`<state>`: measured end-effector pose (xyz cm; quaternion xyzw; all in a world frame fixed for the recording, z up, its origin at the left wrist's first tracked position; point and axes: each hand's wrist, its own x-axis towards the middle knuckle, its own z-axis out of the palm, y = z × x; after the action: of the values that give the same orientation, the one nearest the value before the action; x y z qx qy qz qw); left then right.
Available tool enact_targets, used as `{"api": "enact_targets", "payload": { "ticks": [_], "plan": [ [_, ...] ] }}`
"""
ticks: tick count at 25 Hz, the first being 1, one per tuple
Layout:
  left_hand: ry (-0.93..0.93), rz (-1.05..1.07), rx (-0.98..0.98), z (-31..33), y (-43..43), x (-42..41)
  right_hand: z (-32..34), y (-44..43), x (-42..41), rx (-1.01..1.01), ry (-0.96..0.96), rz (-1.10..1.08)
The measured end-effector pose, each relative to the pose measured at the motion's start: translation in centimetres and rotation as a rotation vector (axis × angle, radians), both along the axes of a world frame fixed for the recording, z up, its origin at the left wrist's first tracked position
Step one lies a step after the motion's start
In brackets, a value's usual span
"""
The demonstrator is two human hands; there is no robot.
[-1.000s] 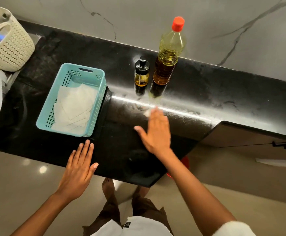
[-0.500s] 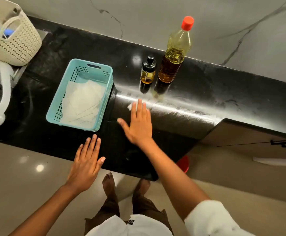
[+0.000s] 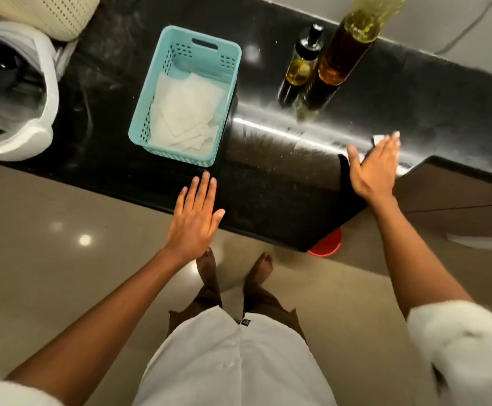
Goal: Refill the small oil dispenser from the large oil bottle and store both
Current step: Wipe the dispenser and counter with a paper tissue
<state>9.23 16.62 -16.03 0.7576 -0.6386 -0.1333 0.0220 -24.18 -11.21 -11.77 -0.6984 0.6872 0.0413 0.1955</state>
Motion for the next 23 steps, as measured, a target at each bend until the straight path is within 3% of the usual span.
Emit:
{"api": "enact_targets", "payload": {
  "ticks": [3,7,9,12,14,19,21,23],
  "plan": [
    [0.014,-0.004,-0.010,0.1,-0.2,0.0,-0.3,-0.5,8.0,-0.065,-0.084,0.159],
    [0.017,-0.002,-0.012,-0.2,0.0,0.0,-0.5,9.9,18.8,-0.050,-0.117,0.530],
    [0.036,-0.010,-0.013,-0.1,0.1,0.2,-0.1,16.8,19.2,-0.014,-0.143,0.689],
    [0.035,-0.024,-0.012,0.1,0.1,0.1,0.7,22.8,13.4,0.064,-0.109,0.792],
    [0.046,-0.020,-0.007,0.4,0.0,0.2,0.9,21.7,9.3,0.057,-0.016,0.733],
    [0.063,-0.037,0.007,0.7,0.0,0.3,1.0,9.5,9.3,-0.024,0.013,0.191],
    [0.112,-0.053,0.028,0.9,0.0,0.6,1.1,6.1,13.7,-0.030,-0.032,0.146],
    [0.121,-0.078,0.052,0.9,0.0,0.9,0.8,5.8,18.3,-0.032,-0.040,0.262]
  ]
}}
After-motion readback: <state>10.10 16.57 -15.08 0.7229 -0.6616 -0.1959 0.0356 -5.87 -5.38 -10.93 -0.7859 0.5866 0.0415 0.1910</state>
